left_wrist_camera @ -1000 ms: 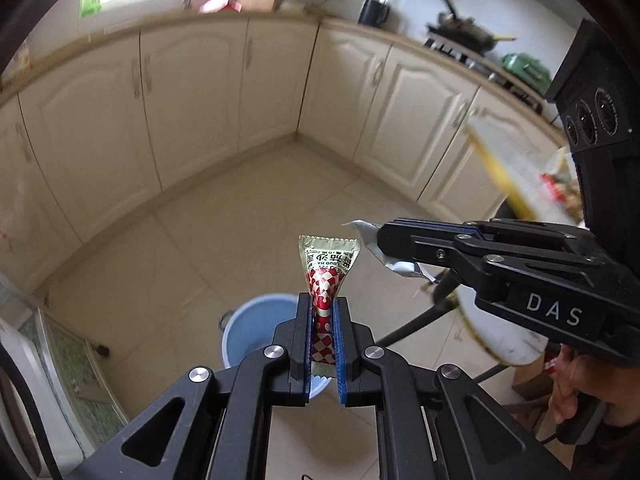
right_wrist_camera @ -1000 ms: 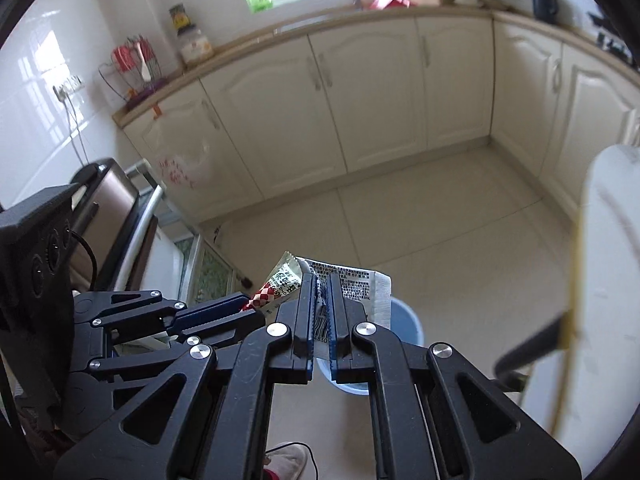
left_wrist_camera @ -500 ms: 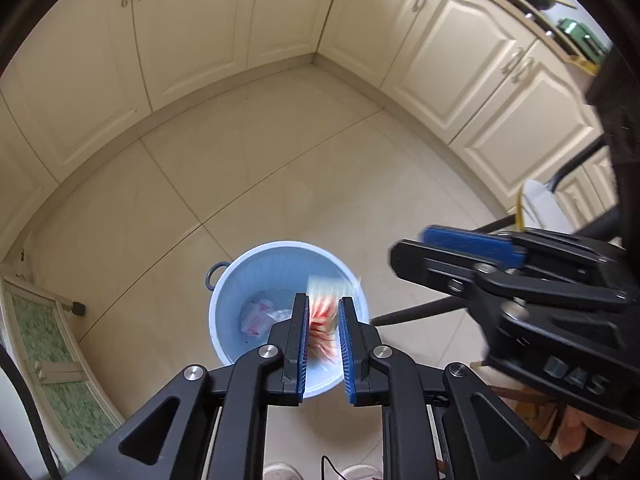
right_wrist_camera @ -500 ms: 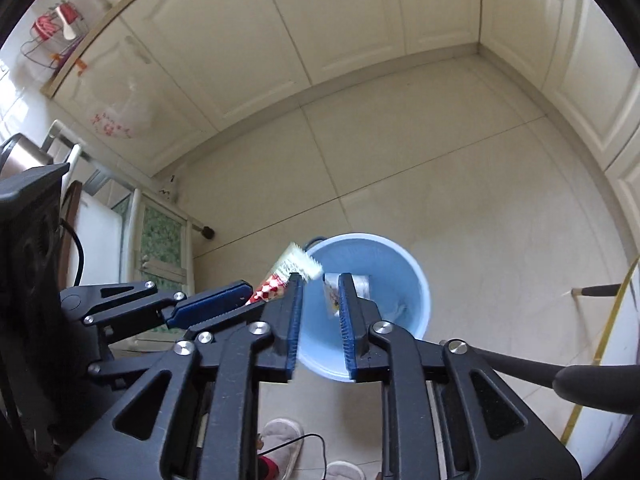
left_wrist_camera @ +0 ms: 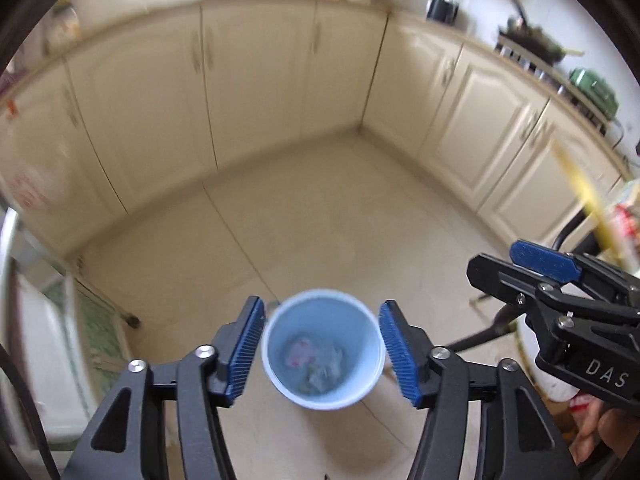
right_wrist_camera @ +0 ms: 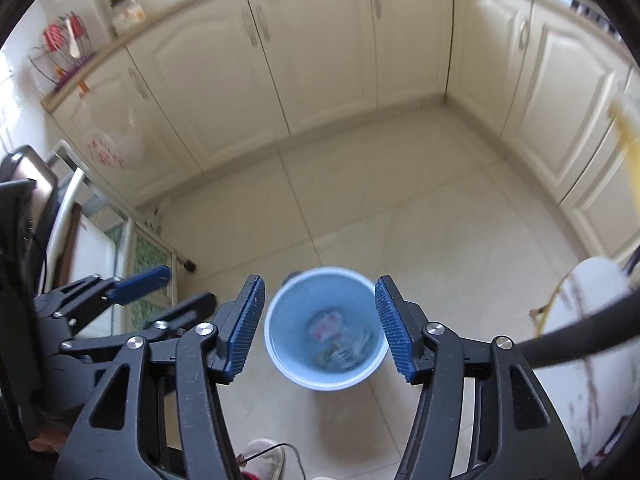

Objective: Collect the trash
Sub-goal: 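Move both tools back toward the table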

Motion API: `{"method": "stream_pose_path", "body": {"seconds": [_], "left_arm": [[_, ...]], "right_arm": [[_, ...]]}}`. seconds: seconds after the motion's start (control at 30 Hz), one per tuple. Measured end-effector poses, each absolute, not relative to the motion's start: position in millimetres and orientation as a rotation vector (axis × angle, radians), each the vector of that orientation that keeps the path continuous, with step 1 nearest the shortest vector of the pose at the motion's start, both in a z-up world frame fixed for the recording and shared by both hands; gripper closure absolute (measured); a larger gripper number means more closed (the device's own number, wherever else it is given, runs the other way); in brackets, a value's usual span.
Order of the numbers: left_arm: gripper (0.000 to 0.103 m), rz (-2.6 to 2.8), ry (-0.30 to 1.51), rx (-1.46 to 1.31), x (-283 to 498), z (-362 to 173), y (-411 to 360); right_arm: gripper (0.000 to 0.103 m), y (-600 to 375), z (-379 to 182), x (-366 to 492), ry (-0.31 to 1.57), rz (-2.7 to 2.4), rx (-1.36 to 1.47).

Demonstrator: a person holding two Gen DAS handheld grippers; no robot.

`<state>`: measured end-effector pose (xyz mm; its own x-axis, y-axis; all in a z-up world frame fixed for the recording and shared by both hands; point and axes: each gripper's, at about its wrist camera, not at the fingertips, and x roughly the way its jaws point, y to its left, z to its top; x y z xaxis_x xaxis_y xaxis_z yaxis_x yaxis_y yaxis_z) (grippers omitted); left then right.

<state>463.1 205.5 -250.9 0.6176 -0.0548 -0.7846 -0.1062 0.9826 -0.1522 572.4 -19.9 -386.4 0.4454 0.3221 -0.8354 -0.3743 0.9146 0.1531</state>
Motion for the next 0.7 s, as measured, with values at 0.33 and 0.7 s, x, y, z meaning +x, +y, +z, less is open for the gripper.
{"method": "stream_pose_path", "body": {"seconds": [0.33,0.7], "left_arm": [[0.028,-0.011,0.550,-0.138,354.1,-106.7,131.3],[0.001,-0.059,0.285,-0.035,206.9,-51.8,13.1]], "right_arm": [[0.021,-80.2,-213.2,452.2,0.702,0.344,-0.035],[0.000,-166.3,-73.2,289.2,0.437,0.140,0.010]]}}
